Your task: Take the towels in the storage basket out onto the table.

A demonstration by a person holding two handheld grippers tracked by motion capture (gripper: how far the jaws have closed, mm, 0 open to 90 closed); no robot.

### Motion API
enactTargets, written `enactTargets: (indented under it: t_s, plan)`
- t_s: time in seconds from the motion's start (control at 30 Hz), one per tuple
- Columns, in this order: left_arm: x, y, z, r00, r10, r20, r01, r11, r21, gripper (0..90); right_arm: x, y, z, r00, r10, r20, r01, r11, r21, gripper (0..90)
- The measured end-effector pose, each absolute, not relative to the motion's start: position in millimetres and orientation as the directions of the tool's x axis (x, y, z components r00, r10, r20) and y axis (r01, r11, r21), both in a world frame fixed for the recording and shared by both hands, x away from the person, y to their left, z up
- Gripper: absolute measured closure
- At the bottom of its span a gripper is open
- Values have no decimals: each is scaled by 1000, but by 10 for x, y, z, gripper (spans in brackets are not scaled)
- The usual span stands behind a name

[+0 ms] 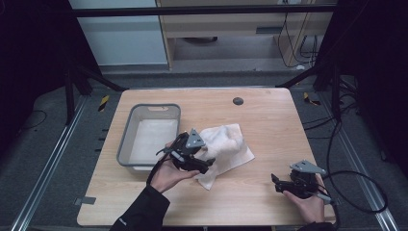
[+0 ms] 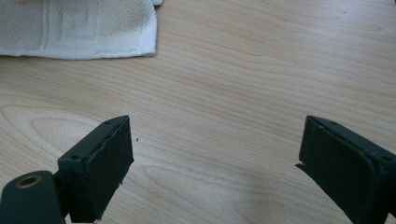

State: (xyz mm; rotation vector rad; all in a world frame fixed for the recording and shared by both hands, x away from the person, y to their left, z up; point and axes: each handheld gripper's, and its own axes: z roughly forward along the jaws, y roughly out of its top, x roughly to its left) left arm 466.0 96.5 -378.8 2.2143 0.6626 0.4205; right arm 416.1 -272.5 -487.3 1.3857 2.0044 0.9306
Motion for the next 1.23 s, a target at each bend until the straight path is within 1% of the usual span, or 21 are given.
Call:
enactTargets:
  t_s: [0.3, 0.73, 1.23]
  plan:
    - [4505, 1326, -3746, 762, 642, 86, 320, -489, 811, 215, 4158, -2723, -4874, -337, 941, -37, 582, 239, 778, 93]
    - [4302, 1888, -3922, 679, 732, 60, 348, -392, 852, 214, 4151, -2717, -4875, -340, 940, -34, 585, 239, 775, 87]
    - [4110, 2348, -4111, 610, 792, 33, 393, -338, 855, 218, 4147, -2711, -4879, -344, 938, -37, 600, 250, 760, 74]
